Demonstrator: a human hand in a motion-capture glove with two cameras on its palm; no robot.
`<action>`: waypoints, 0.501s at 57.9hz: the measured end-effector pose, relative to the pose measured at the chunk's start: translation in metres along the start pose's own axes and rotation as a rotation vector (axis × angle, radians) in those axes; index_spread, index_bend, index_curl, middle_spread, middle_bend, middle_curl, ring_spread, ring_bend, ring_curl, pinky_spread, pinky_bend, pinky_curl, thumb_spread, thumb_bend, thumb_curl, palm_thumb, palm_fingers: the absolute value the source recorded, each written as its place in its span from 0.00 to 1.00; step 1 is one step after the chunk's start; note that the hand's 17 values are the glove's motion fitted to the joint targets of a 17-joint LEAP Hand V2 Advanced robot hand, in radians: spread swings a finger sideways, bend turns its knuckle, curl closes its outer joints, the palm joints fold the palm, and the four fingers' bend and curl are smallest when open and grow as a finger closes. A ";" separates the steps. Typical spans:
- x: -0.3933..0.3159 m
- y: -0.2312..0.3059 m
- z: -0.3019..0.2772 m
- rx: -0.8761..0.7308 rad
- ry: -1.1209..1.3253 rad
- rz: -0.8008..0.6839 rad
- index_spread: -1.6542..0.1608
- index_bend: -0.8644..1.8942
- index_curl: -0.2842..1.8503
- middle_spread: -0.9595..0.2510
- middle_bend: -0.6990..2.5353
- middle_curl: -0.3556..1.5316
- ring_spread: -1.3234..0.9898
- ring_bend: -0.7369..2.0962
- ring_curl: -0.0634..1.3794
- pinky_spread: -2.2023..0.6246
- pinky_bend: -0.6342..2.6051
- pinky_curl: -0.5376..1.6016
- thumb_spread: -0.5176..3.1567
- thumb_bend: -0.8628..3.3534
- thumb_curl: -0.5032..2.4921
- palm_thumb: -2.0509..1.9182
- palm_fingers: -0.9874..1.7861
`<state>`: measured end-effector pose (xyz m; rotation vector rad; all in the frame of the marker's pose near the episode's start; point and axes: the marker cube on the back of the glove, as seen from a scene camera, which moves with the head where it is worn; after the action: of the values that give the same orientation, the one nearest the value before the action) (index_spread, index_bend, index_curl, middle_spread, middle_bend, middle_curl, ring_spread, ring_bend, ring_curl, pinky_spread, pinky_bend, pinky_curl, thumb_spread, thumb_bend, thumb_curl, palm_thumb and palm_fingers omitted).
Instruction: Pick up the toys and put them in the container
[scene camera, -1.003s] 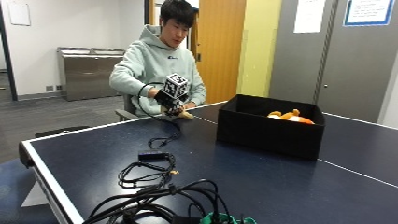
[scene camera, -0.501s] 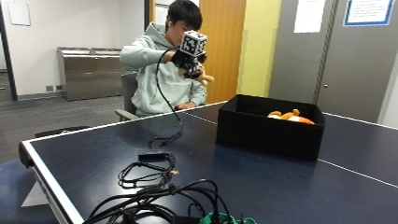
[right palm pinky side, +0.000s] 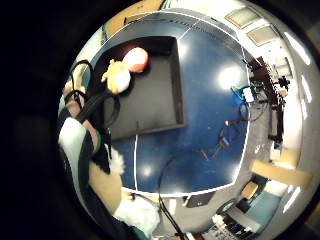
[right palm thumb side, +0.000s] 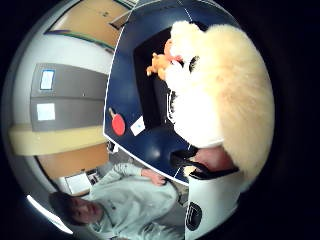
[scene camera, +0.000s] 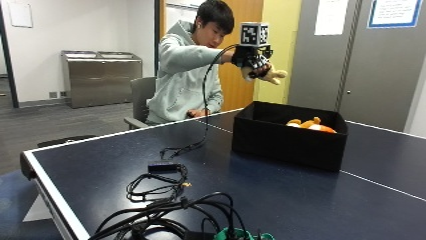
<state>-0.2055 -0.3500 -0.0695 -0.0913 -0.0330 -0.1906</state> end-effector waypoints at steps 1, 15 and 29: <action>0.000 -0.007 0.002 0.006 0.004 0.004 0.72 0.39 0.47 0.51 0.49 0.66 0.42 0.69 0.43 0.65 0.51 0.48 0.35 0.20 0.47 0.68 0.74; 0.002 -0.092 0.027 0.110 0.033 0.154 0.71 0.37 0.53 0.51 0.48 0.67 0.42 0.70 0.43 0.64 0.52 0.49 0.35 0.20 0.49 0.68 0.73; 0.019 -0.135 0.058 0.077 0.097 0.312 0.73 0.34 0.54 0.50 0.47 0.68 0.42 0.73 0.43 0.65 0.54 0.49 0.39 0.20 0.47 0.65 0.67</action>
<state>-0.2138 -0.4805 0.0011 -0.0095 0.0700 0.1177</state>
